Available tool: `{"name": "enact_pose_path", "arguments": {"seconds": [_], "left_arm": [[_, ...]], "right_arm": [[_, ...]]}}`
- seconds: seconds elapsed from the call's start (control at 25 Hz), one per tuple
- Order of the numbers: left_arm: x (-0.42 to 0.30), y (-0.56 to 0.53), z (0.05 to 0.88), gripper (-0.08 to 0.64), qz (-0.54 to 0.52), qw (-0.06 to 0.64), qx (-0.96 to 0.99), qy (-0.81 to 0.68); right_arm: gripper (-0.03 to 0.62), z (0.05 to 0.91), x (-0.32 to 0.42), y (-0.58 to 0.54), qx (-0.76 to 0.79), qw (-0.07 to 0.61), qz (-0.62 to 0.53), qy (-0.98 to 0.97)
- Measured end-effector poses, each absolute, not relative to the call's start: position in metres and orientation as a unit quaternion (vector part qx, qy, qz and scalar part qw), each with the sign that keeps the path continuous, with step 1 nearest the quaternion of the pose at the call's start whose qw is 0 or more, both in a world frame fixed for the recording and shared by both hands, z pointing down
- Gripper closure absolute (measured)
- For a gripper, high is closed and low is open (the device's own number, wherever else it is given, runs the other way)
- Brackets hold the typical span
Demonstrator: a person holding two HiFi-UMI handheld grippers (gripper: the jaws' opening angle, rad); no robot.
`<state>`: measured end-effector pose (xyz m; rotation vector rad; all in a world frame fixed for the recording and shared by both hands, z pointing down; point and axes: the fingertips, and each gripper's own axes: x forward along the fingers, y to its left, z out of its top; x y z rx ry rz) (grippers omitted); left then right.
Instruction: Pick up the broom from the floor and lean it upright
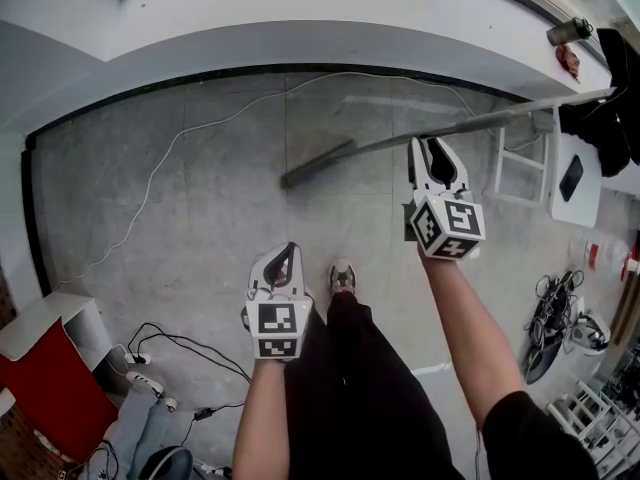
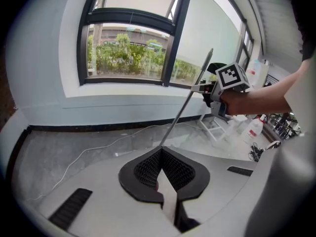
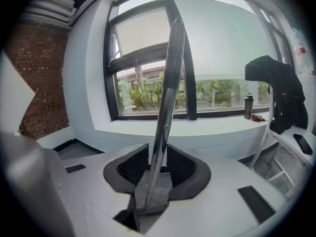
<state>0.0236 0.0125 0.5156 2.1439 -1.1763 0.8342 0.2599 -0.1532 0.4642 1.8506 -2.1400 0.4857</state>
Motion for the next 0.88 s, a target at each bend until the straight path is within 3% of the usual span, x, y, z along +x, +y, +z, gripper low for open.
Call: {"name": "enact_pose_path", "arguments": {"seconds": [0.88], "left_arm": [[0.055,0.016,0.508,0.554,0.314,0.276,0.795,-0.439]], "right_arm": [[0.451,0.476,0.27,-0.102,0.611,0.143,0.217,-0.748]]}}
